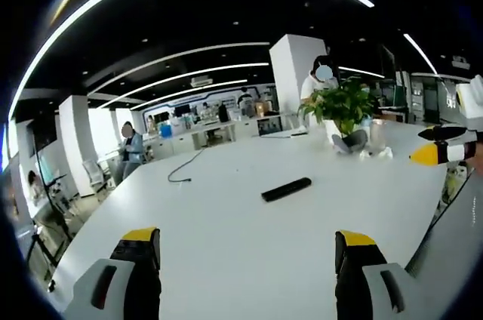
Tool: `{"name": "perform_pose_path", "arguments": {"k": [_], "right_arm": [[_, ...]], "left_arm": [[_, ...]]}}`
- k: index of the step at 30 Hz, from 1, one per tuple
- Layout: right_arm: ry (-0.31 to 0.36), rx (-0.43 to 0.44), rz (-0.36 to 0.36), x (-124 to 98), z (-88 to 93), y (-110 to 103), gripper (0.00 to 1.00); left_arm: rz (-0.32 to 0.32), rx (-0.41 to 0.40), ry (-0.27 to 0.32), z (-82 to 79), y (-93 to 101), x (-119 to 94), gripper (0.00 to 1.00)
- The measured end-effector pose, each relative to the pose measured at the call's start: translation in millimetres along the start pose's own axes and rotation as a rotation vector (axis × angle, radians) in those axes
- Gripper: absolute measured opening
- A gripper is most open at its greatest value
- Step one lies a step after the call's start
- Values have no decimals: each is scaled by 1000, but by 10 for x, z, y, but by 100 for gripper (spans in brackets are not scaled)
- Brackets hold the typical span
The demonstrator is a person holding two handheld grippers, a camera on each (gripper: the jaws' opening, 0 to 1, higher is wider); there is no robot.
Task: Press the specified remote control buttons in sequence, fully releasing each button before pressing the next.
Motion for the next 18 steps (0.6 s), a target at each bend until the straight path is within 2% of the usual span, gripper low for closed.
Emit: {"name": "perform_pose_path", "arguments": {"k": [7, 15, 18], "right_arm": [[36, -4, 23, -41, -56, 24, 82], [69, 26, 56, -75, -100, 113, 83], [83, 31, 60, -87, -118, 121, 84]], "left_arm": [[-40, -17, 13, -11, -96, -27, 100], [0, -4, -19, 34, 4, -2, 100], [-5, -6, -21, 35, 1, -13, 100]]}}
Point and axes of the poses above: the point that each gripper's makers call its tool centre point, and the gripper's own axes: x roughly forward along the fingers, y roughly to its right, z roughly out of its underside, the point moved 2 cm from there along -x, roughly backward along the fingers
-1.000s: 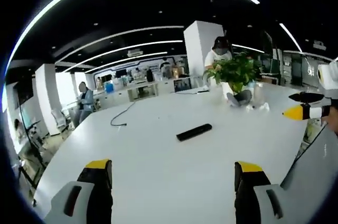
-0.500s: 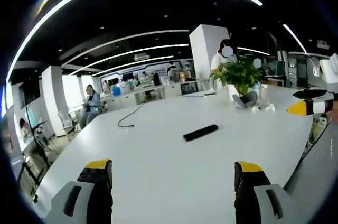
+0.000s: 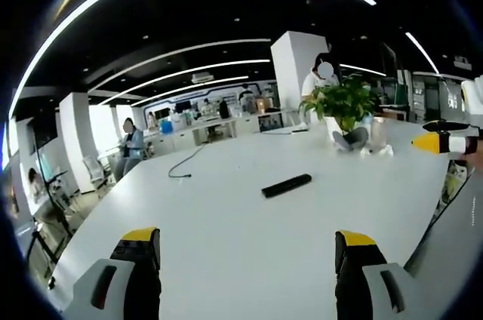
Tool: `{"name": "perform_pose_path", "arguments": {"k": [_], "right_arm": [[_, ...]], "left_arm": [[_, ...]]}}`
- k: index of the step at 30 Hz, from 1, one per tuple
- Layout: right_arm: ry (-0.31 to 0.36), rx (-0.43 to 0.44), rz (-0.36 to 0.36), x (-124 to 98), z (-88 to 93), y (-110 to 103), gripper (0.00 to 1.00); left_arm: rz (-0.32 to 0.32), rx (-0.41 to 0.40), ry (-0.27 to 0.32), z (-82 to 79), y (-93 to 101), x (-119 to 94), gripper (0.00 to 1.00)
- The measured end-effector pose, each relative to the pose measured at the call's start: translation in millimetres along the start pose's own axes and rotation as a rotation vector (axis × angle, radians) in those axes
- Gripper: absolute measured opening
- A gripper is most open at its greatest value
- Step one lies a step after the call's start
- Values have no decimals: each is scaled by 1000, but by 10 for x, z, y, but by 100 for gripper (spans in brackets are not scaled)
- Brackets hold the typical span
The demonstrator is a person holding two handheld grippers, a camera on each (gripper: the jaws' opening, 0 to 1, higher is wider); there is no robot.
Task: Press the specified remote control buttons in sequence, fully releasing each button before pressing the next.
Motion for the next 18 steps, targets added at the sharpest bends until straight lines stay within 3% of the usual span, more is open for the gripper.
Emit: {"name": "perform_pose_path", "arguments": {"k": [4, 9, 18], "right_arm": [[15, 25, -4, -10, -31, -3, 86], [53, 66, -38, -22, -80, -50, 90], [-2, 13, -29, 8, 4, -62, 88]], "left_arm": [[-7, 14, 5, -2, -20, -6, 100], [-25, -31, -9, 12, -80, -28, 100], [-35, -27, -13, 23, -71, -29, 100]]}}
Point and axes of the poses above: the point that each gripper's makers call its tool centre point, and the gripper's own axes: x roughly forward along the fingers, y roughly to its right, z roughly out of its underside, the point moved 2 cm from there along -x, roughly backward along the fingers
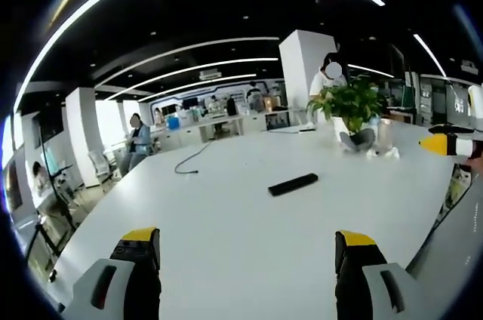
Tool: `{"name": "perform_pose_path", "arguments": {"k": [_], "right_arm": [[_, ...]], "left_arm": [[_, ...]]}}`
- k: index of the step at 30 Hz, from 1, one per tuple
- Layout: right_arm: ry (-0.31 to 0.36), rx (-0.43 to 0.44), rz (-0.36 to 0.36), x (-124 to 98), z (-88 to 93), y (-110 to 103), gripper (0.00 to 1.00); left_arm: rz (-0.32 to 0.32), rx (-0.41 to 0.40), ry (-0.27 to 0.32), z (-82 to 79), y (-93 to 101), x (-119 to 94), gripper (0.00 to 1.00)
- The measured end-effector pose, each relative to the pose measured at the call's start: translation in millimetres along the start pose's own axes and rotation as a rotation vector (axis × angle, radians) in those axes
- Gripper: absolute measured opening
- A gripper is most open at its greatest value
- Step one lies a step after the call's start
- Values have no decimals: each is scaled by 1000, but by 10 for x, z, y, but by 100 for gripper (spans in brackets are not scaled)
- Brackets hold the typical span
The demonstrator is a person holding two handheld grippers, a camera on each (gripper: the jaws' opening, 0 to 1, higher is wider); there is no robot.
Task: Press the specified remote control buttons in sequence, fully releasing each button before pressing the next.
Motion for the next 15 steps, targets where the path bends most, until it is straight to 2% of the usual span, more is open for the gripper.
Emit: {"name": "perform_pose_path", "arguments": {"k": [9, 15], "right_arm": [[5, 1, -12, -1, -5, -13, 87], [19, 0, -1, -14, -25, 4, 86]], "left_arm": [[-13, 15, -7, 14, 1, -5, 100], [4, 29, -17, 28, 44, -1, 100]]}}
Point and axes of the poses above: the point that each gripper's makers call its tool centre point, and the gripper's own axes: x roughly forward along the fingers, y roughly to its right, z roughly out of its underside, the point moved 2 cm from there along -x, roughly backward along the fingers
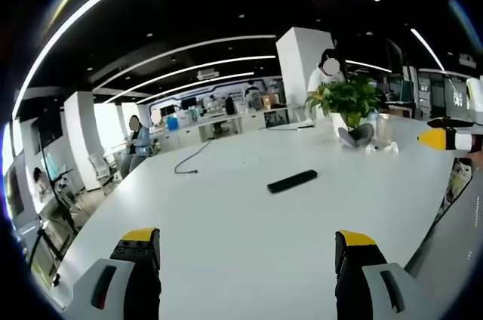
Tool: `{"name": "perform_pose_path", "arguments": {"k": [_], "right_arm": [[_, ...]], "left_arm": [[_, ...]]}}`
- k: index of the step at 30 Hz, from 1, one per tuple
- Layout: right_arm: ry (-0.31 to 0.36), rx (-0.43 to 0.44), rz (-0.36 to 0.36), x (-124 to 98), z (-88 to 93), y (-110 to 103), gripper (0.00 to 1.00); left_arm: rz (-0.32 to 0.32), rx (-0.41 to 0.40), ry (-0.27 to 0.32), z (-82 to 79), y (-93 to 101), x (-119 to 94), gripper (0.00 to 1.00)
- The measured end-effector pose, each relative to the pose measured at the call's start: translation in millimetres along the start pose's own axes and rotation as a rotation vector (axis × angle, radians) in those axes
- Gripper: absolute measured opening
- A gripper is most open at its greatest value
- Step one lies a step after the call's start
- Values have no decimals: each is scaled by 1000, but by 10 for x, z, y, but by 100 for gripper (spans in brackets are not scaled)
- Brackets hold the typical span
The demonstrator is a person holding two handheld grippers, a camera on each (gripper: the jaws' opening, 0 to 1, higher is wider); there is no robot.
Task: Press the specified remote control buttons in sequence, fully releasing each button before pressing the next.
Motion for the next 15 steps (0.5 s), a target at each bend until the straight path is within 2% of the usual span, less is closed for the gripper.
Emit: {"name": "perform_pose_path", "arguments": {"k": [5, 10, 15], "right_arm": [[-25, -5, -10, 20, 35, -40, 85], [-19, -20, -12, 8, 25, -52, 82], [-43, -19, 1, 21, 62, -31, 79]], "left_arm": [[-15, 5, -38, 66, -43, 29, 100], [-7, 28, -35, 55, -10, 14, 100], [-7, 41, -63, 100, -11, 28, 100]]}}
Point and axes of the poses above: the point that each gripper's makers call its tool centre point, and the gripper's own axes: x roughly forward along the fingers, y roughly to its right, z roughly out of its underside, the point moved 2 cm from there along -x, roughly backward along the fingers
